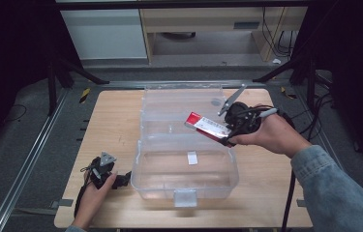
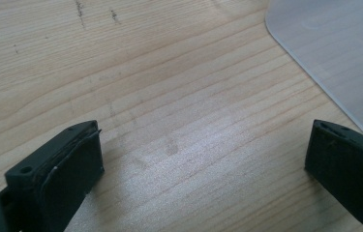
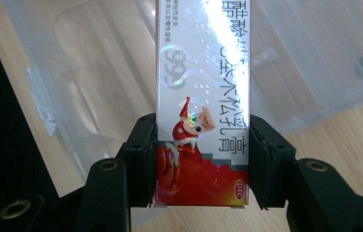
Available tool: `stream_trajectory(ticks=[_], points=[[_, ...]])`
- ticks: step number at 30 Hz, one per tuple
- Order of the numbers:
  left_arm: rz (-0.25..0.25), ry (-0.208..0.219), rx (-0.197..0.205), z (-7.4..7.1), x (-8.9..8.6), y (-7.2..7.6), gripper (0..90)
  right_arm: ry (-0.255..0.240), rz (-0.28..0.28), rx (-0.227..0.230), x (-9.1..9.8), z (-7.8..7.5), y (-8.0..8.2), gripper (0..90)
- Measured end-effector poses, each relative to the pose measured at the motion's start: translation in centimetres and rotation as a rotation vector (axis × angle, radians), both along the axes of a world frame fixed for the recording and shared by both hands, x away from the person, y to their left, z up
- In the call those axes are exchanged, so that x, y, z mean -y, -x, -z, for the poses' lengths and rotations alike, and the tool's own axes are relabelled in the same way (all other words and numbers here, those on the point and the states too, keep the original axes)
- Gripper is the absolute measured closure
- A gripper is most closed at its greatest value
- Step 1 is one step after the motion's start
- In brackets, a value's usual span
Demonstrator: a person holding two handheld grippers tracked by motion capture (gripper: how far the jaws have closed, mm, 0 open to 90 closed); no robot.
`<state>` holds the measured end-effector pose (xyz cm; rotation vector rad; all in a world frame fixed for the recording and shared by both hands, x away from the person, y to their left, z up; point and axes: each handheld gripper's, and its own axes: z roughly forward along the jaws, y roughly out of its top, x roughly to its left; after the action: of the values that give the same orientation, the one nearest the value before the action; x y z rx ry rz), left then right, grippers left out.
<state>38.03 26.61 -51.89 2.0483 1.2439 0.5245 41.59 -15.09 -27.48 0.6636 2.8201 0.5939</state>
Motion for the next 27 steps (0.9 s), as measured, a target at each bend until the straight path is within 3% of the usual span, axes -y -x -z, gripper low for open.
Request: stream_trajectory(ticks=[14,27], points=[[0.001,-0.001,-0.001,0.0,0.0,0.0,0.0,0.059,-0.137,-0.034,-5.3,1.2,0.3,51.6],[0.000,-0.001,-0.001,0.0,0.0,0.0,0.0,0.074,-0.228,-0.057,-8.3,2.5,0.6,51.6]])
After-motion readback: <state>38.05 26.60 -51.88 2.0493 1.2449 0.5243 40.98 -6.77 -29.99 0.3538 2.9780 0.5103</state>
